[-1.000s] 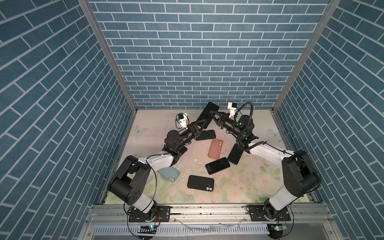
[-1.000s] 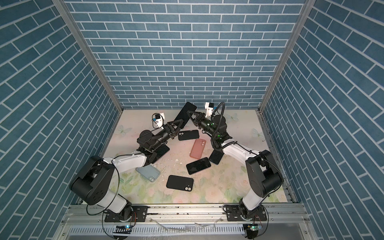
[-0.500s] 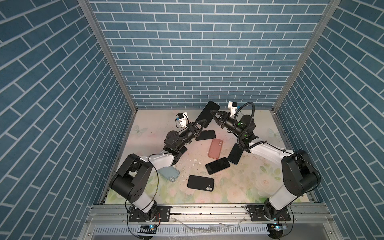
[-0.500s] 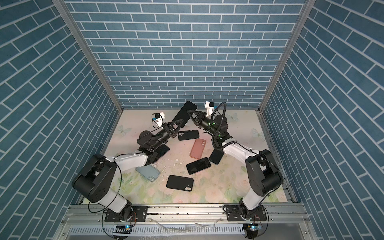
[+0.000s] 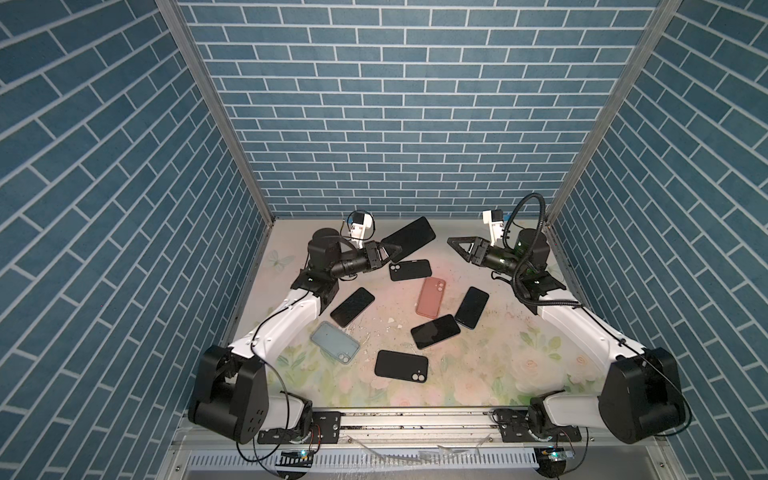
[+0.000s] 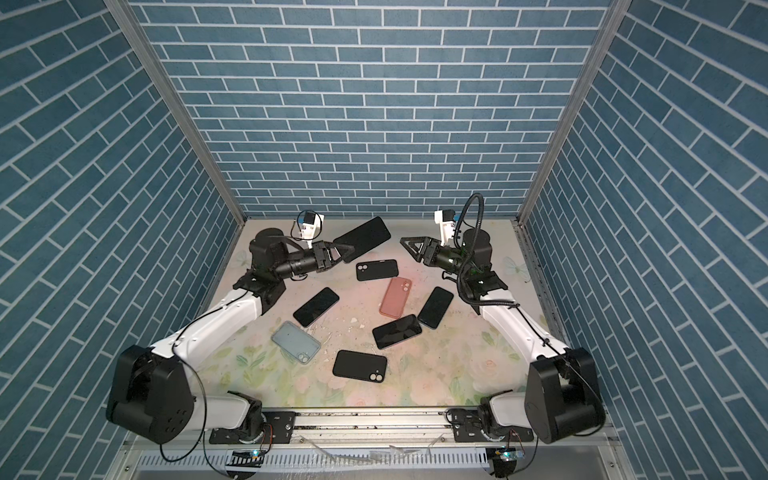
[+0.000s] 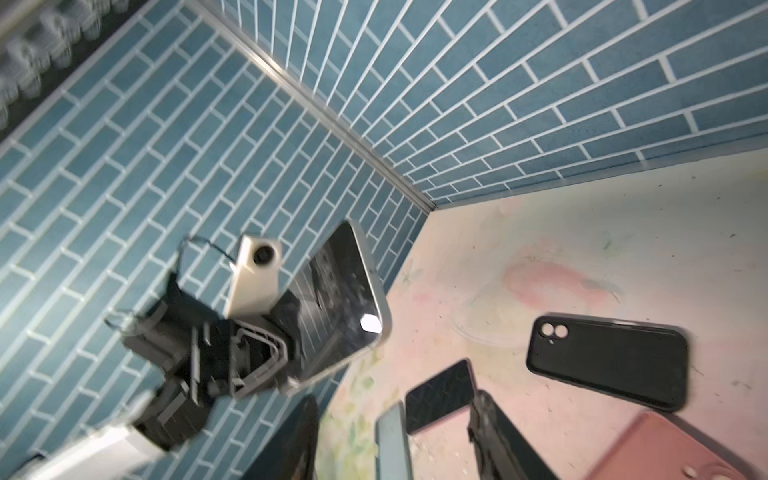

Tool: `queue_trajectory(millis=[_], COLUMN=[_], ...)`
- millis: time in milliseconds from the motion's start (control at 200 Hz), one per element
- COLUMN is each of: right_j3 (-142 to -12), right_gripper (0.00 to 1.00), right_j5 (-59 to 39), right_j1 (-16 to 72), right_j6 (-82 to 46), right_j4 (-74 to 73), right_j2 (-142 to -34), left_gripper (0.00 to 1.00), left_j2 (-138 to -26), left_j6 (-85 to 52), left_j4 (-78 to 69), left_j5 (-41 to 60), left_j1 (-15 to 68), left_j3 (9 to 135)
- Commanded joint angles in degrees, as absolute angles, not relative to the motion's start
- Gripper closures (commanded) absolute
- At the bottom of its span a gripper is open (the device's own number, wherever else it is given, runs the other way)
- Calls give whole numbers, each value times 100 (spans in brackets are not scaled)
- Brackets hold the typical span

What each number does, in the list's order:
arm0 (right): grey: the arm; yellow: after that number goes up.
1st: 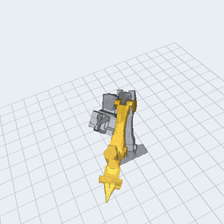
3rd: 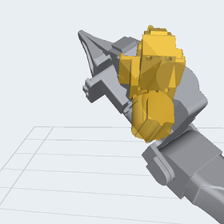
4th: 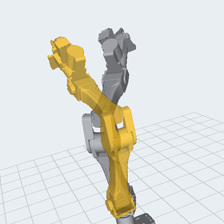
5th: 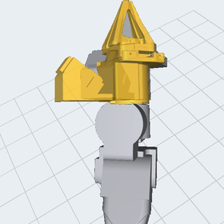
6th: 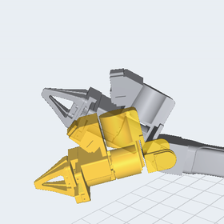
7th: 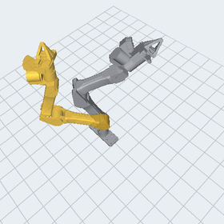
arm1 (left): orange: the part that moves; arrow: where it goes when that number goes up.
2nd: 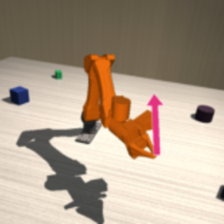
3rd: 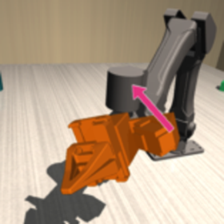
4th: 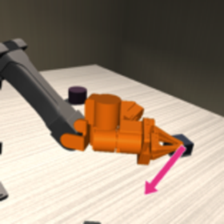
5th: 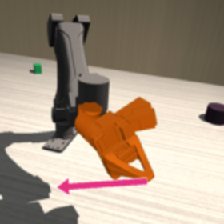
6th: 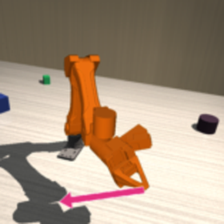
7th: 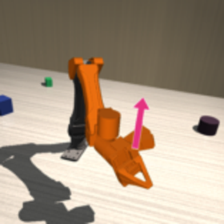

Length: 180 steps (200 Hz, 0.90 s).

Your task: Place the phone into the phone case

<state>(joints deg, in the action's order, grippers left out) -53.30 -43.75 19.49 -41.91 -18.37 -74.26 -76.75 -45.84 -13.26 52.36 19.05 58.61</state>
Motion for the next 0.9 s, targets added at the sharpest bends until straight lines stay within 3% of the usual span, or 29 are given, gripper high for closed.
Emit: queue_trajectory(millis=[0,80,165,300,625,895], right_j3=[-5585,-6071,-6140,-5858,-5916,-5933], right_gripper=[34,34,34,33,37,51], right_j5=[-5097,-5809,-6251,-6628,-6952,-7311], right_j1=[1901,1863,1863,1863,2260,2468], right_j6=[-2283,-1614,-1514,-2073,-2975,-4336], right_j4=[-4,1213,1389,418,-622,-2489], right_j2=[-7119,-7229,-7236,-7225,-7727,-8165], left_gripper=[100,100,100,100,100,100], left_j2=[-7540,-7655,-7596,-7442,-7506,-7526], left_j6=[-2561,-2554,-2193,-1961,-2825,-2899], left_j4=[1429,1679,2092,2347,1047,884], left_j5=[6380,6978,7164,7171,7458,7627], left_j1=[1794,1711,1698,1705,1710,1712], left_j3=[6440,6538,6618,6675,6321,6271])
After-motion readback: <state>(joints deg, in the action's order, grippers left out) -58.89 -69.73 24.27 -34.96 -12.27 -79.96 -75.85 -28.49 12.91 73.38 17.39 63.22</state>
